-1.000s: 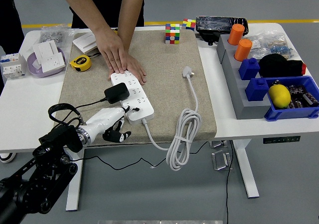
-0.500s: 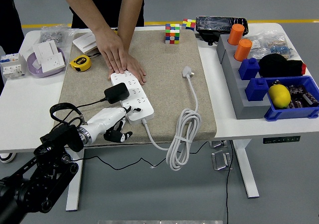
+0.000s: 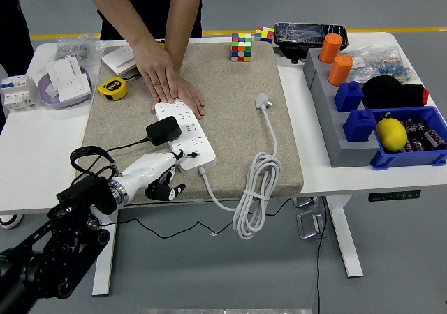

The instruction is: Pick up the plug,place it near the board,insert it into the board,press the button

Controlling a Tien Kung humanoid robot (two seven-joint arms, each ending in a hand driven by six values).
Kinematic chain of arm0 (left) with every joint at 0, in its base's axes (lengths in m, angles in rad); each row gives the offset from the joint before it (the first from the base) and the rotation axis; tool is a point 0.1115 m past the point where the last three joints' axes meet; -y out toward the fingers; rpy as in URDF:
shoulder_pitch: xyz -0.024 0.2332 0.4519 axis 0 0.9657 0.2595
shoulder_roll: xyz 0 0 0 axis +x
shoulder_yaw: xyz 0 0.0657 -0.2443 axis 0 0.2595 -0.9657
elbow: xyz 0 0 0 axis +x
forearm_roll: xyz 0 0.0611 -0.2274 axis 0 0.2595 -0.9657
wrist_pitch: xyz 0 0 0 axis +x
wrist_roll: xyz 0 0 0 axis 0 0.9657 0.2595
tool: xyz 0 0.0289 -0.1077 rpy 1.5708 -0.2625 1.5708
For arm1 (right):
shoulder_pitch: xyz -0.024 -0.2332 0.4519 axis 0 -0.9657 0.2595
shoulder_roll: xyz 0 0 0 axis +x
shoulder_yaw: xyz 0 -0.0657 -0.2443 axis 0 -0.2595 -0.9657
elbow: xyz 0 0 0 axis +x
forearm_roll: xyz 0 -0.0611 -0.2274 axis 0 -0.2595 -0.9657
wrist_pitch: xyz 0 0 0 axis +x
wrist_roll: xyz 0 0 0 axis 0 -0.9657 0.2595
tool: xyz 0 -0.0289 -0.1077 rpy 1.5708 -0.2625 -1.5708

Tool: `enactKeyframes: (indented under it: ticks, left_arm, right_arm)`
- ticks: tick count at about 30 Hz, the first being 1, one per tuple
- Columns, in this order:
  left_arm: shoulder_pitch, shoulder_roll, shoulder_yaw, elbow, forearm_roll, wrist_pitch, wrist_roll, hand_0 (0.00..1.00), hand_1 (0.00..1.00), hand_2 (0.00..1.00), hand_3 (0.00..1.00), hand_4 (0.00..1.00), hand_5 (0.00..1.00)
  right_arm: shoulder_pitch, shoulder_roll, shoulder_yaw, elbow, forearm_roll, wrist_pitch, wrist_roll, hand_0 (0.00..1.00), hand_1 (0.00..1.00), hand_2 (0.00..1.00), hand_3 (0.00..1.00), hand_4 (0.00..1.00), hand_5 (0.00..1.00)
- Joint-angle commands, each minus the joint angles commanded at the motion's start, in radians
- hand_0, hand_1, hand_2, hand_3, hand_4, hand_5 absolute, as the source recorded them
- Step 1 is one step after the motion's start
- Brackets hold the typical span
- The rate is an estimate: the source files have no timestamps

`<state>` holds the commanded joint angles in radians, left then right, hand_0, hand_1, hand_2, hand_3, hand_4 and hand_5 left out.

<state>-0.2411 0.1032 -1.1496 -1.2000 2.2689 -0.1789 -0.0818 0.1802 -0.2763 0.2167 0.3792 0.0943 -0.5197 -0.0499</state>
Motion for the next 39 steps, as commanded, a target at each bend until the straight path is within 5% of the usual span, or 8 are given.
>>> enactKeyframes:
  ticks: [15,24,25,30,31,39]
  left_arm:
    - [0.006,0.001,-0.073,-0.151,0.000,0.018,-0.007,0.156,0.030,0.135,0.882,0.679,0.002]
    - [-0.043,-0.015,-0.107,-0.116,-0.074,0.096,-0.041,0.213,0.103,0.215,0.882,0.635,0.002]
    - [-0.053,-0.017,-0.112,-0.100,-0.086,0.094,-0.042,0.445,0.563,0.543,0.926,0.822,0.085]
    - [-0.087,-0.027,-0.126,-0.029,-0.106,0.091,-0.047,0.445,0.563,0.543,0.926,0.822,0.085]
    - [-0.093,-0.029,-0.128,-0.015,-0.106,0.090,-0.048,0.686,0.793,0.766,0.950,0.979,0.191]
    - [-0.129,-0.039,-0.147,0.092,-0.095,0.094,-0.056,0.692,0.806,0.786,0.961,0.980,0.198]
  right_arm:
    - [-0.001,0.001,-0.004,0.000,0.002,-0.001,-0.001,0.811,0.760,0.730,0.750,0.998,0.998]
    - [-0.002,0.001,-0.007,0.001,0.001,-0.001,-0.002,0.811,0.761,0.730,0.750,0.998,0.998]
    - [-0.002,0.001,-0.008,0.001,0.002,-0.001,-0.002,0.810,0.760,0.729,0.749,0.998,0.998]
    - [-0.002,0.001,-0.011,0.001,0.004,-0.001,-0.002,0.810,0.760,0.729,0.749,0.998,0.998]
    - [-0.002,0.001,-0.011,0.001,0.004,-0.001,-0.002,0.810,0.760,0.730,0.749,0.998,0.998]
    - [0.000,-0.001,-0.011,0.002,0.001,-0.001,-0.007,0.810,0.760,0.729,0.749,0.998,0.998]
